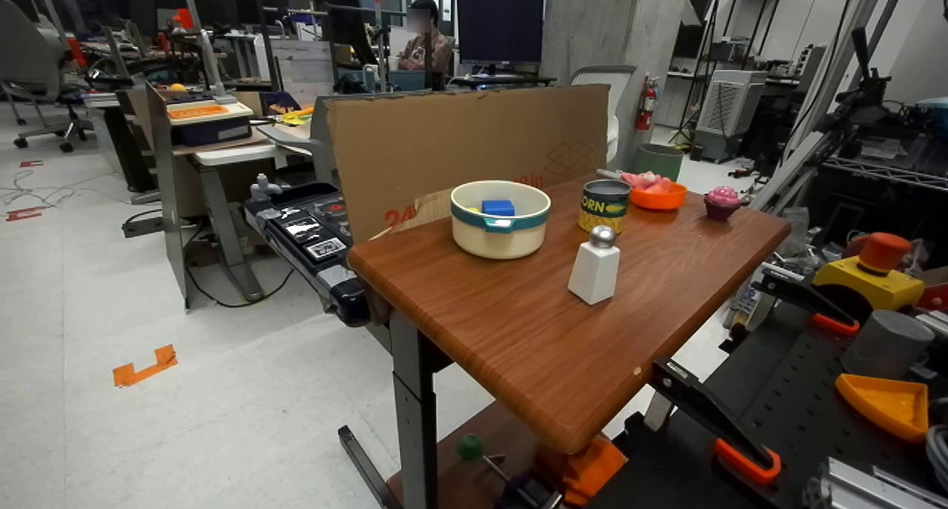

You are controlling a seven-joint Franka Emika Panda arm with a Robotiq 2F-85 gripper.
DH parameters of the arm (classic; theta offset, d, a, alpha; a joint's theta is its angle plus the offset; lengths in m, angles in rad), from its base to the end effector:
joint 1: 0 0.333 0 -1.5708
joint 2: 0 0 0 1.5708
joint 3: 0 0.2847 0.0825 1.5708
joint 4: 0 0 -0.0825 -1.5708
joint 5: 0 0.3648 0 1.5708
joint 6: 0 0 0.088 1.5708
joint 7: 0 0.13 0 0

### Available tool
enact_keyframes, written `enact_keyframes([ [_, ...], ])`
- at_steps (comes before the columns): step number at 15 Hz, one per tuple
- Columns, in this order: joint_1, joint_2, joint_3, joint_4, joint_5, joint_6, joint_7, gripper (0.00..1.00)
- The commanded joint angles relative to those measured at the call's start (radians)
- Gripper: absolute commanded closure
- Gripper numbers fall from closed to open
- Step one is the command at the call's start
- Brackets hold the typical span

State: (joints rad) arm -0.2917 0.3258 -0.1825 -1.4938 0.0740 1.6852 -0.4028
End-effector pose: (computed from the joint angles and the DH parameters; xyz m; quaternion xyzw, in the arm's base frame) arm 0.5540 -0.2617 0.4286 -0.9971 0.0394 0.0553 0.0338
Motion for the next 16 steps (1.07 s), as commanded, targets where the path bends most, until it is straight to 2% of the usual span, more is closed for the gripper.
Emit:
enact_keyframes([
  [1, 0.011, 0.003, 0.002, -0.004, -0.033, 0.012, 0.094, 0.00],
  [16, -0.029, 0.213, 0.042, 0.160, 0.008, -0.194, 0.019, 0.00],
])
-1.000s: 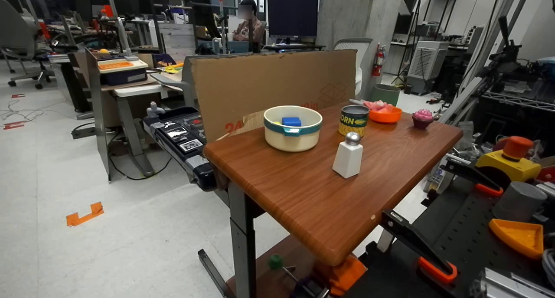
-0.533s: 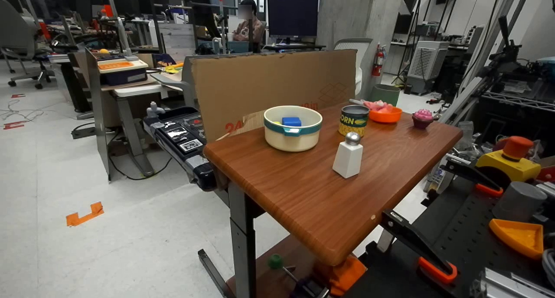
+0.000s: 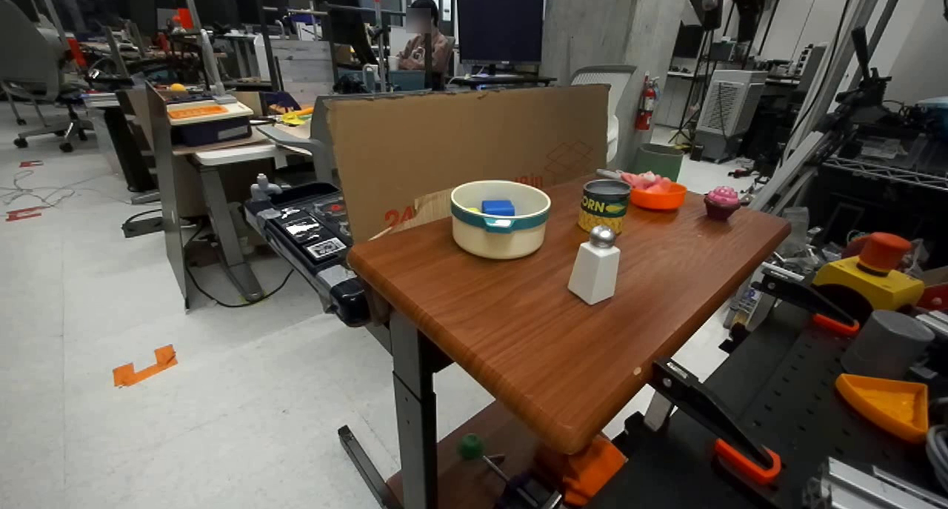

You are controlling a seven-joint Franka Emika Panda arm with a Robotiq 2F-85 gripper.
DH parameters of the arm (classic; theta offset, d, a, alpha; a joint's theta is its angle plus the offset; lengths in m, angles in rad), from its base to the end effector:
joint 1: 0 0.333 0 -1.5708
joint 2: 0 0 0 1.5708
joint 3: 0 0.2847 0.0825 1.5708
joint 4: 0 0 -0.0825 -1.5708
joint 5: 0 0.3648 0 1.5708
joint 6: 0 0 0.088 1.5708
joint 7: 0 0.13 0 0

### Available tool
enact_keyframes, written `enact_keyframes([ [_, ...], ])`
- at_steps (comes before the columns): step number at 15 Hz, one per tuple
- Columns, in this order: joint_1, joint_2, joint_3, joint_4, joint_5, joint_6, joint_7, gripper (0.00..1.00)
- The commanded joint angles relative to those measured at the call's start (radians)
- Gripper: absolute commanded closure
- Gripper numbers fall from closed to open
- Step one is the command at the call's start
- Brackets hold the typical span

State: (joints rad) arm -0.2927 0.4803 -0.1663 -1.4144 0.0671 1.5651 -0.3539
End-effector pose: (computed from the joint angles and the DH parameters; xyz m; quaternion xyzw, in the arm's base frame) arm 0.5636 -0.2536 0.3610 -0.9855 0.0541 0.1501 0.0579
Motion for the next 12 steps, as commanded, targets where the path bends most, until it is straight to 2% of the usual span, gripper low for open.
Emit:
enact_keyframes([
  [1, -0.030, 0.072, 0.028, 0.091, 0.013, -0.090, -0.034, 0.00],
  [7, -0.042, 0.125, 0.040, 0.150, 0.008, -0.153, -0.043, 0.00],
  [12, -0.023, 0.136, 0.026, 0.161, -0.038, -0.116, -0.002, 0.00],
])
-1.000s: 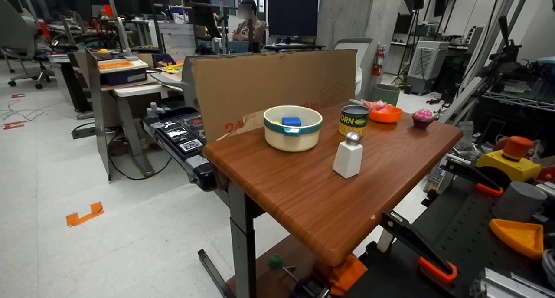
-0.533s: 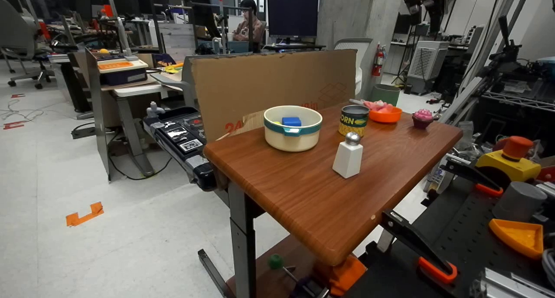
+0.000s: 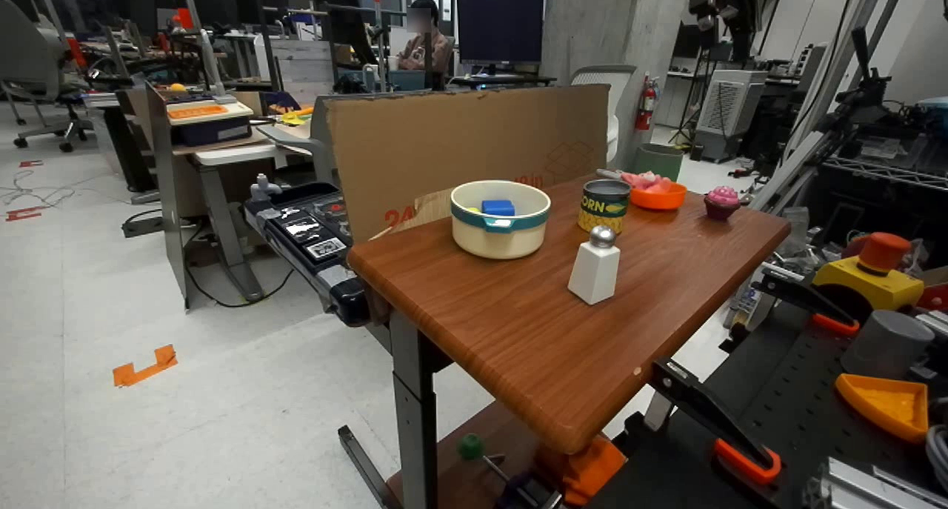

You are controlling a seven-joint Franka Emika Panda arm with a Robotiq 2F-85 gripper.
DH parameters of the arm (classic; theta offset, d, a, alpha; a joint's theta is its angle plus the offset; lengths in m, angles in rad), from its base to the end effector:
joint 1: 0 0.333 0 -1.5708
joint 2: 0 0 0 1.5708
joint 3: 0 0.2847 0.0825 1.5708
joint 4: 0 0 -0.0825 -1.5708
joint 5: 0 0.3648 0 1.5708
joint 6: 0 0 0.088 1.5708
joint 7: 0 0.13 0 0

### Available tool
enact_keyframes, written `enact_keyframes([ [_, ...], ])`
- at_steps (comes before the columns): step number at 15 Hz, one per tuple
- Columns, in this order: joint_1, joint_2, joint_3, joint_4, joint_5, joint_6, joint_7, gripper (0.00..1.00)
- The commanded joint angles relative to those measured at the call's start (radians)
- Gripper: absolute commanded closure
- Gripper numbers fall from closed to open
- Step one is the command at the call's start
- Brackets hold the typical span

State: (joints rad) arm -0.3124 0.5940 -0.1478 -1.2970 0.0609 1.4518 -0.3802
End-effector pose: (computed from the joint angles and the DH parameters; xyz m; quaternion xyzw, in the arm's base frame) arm 0.5698 -0.2554 0.3339 -0.9758 0.0387 0.2013 0.0761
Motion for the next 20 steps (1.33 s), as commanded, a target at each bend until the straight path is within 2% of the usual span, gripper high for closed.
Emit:
enact_keyframes([
  [1, 0.006, 0.023, 0.002, 0.043, -0.052, 0.009, 0.044, 0.00],
  [6, 0.014, 0.035, 0.007, 0.055, -0.109, 0.003, 0.078, 0.00],
  [11, -0.009, 0.023, 0.046, 0.049, -0.071, -0.012, -0.046, 0.00],
  [12, 0.004, 0.019, 0.029, 0.028, -0.092, -0.001, 0.006, 0.00],
  [15, 0.003, 0.019, 0.038, 0.029, -0.088, -0.001, -0.021, 0.00],
  [17, 0.001, -0.012, 0.033, -0.003, -0.084, 0.021, -0.007, 0.00],
  [20, 0.006, 0.010, 0.030, 0.015, -0.096, 0.004, 0.013, 0.00],
])
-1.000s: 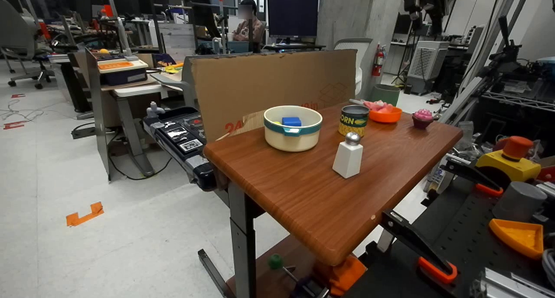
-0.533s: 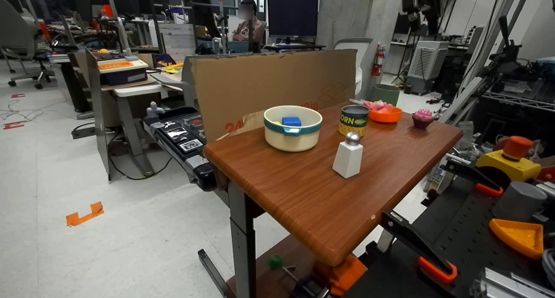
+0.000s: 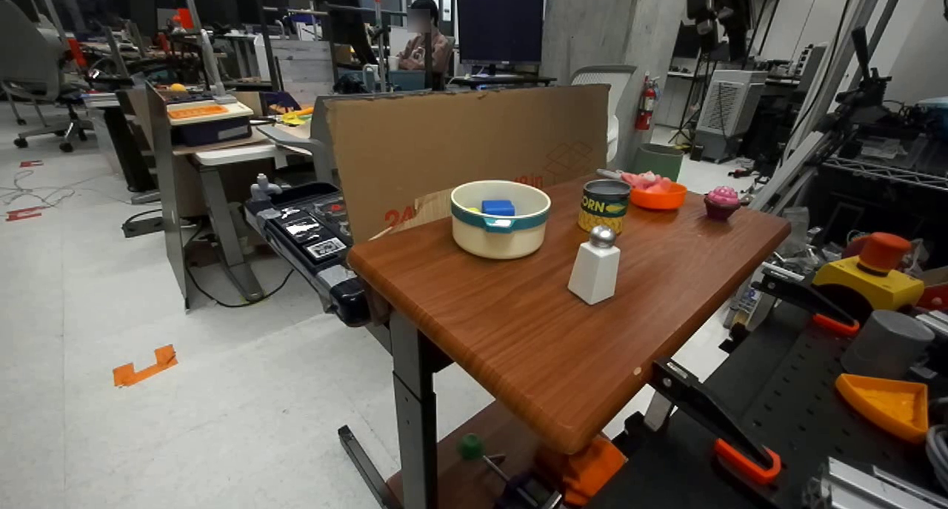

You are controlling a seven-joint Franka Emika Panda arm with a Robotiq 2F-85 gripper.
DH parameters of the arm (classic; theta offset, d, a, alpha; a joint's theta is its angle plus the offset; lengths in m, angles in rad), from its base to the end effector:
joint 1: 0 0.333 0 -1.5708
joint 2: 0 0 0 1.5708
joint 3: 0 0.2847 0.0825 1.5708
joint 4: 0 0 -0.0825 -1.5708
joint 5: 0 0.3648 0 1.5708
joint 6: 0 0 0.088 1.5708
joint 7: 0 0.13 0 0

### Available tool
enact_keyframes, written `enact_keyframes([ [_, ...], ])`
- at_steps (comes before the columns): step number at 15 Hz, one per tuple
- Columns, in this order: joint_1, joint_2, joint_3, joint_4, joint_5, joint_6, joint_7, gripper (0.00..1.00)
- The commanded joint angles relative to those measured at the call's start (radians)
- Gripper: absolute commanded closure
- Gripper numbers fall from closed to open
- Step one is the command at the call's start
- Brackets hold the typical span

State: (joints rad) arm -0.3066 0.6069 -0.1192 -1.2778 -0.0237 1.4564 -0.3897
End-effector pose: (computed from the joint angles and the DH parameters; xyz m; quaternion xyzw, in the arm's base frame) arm 0.5766 -0.2505 0.3332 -0.9764 0.0133 0.2118 0.0401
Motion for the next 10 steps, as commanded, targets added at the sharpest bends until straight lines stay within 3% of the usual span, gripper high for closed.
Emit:
enact_keyframes([
  [1, 0.008, 0.013, 0.001, 0.006, -0.025, -0.011, 0.029, 0.00],
  [10, 0.049, 0.158, 0.006, 0.090, -0.098, -0.115, 0.054, 0.00],
])
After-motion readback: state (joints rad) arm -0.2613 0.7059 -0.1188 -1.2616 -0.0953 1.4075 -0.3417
